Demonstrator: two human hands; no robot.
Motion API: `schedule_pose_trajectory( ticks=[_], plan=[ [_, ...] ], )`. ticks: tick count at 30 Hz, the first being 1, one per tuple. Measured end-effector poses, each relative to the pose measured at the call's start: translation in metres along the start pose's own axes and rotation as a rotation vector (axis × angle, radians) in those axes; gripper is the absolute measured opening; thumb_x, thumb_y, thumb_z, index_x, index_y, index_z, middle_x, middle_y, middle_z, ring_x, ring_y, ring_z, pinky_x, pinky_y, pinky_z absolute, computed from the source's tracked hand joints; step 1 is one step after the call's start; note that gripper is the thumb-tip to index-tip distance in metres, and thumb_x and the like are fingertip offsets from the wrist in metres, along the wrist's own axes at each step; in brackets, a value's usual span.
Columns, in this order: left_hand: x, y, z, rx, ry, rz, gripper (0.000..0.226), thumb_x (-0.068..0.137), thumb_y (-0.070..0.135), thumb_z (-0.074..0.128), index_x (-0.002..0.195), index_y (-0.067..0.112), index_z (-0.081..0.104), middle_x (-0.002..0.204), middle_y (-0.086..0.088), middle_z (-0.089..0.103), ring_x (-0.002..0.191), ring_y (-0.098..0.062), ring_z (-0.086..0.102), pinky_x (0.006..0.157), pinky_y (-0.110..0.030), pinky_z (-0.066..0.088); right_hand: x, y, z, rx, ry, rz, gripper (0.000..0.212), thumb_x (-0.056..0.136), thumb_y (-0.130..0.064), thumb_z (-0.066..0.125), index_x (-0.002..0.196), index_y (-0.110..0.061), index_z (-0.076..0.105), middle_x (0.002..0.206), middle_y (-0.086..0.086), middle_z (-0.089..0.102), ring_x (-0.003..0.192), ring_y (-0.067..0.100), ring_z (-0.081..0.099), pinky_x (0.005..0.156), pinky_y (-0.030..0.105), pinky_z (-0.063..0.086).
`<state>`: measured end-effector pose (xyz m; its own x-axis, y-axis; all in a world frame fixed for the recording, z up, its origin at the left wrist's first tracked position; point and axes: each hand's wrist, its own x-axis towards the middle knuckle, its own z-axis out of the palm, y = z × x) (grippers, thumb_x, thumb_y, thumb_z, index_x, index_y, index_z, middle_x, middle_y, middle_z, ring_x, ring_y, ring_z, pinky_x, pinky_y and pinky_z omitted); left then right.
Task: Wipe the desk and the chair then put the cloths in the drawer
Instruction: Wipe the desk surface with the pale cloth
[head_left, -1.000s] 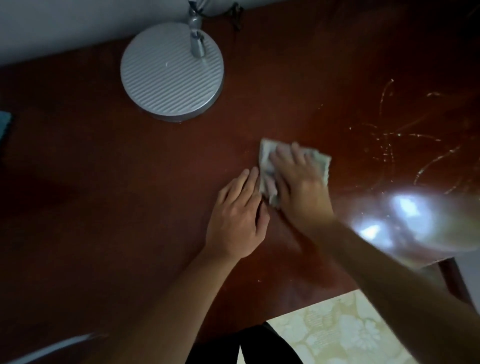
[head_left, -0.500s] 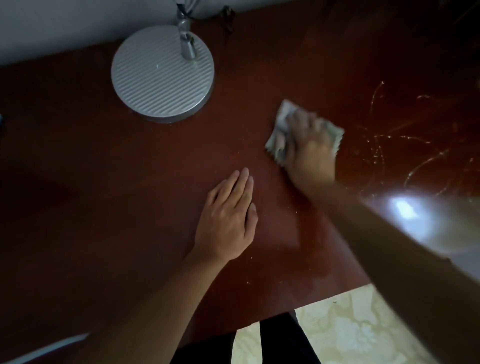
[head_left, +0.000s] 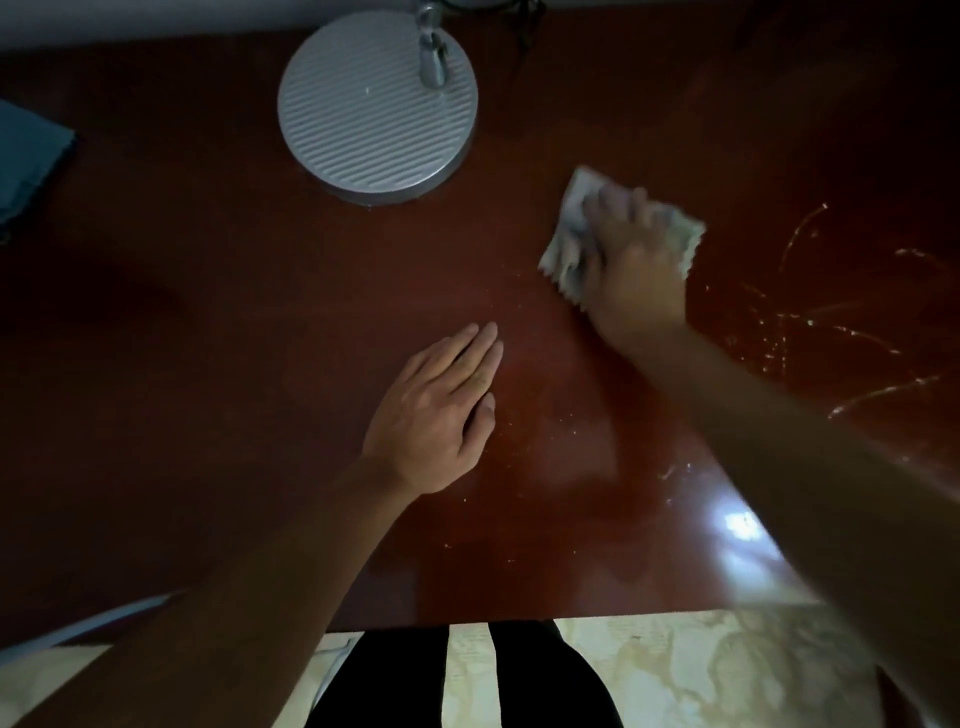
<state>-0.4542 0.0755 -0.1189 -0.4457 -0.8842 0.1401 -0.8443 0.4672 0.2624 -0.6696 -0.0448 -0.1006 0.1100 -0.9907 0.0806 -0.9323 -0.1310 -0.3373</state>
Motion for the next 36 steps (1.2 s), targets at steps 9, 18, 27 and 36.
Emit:
schedule_pose_trajectory(
  ticks=[9,18,27,36],
  plan=[
    [0.0,0.002,-0.001,-0.011,0.001,-0.014,0.048,0.1,0.025,0.044,0.143,0.005,0.05,0.152,-0.008,0.045,0.145,-0.02,0.037,0.116,-0.038,0.033,-0.007,0.032,-0.002,0.019,-0.046,-0.061,0.048,0.101,-0.028,0.036,0.144,-0.01,0.045,0.151,0.013,0.043,0.144,0.037,0.029,0.12,0.049,0.017],
    [0.001,0.001,0.0,-0.021,0.018,-0.002,0.044,0.098,0.024,0.05,0.135,0.003,0.058,0.148,-0.01,0.051,0.143,-0.022,0.041,0.116,-0.037,0.033,-0.072,-0.024,0.013,0.056,-0.097,-0.286,0.043,0.099,-0.02,0.043,0.139,-0.006,0.053,0.146,0.015,0.049,0.14,0.04,0.036,0.117,0.053,0.024],
    [0.0,0.002,-0.001,-0.041,0.04,-0.029,0.053,0.099,0.024,0.048,0.146,-0.001,0.043,0.15,-0.014,0.046,0.143,-0.024,0.039,0.117,-0.034,0.033,0.03,-0.023,0.018,0.0,-0.089,-0.259,0.044,0.098,-0.016,0.04,0.139,-0.005,0.049,0.145,0.016,0.048,0.138,0.044,0.034,0.115,0.053,0.025],
    [0.0,0.002,-0.005,-0.044,0.15,-0.071,0.05,0.092,0.016,0.055,0.14,0.005,0.053,0.139,-0.017,0.055,0.124,-0.029,0.054,0.107,-0.044,0.038,-0.018,-0.019,0.005,-0.013,-0.166,-0.398,0.046,0.099,-0.021,0.042,0.142,-0.006,0.048,0.148,0.018,0.046,0.14,0.043,0.034,0.117,0.054,0.024]
  ],
)
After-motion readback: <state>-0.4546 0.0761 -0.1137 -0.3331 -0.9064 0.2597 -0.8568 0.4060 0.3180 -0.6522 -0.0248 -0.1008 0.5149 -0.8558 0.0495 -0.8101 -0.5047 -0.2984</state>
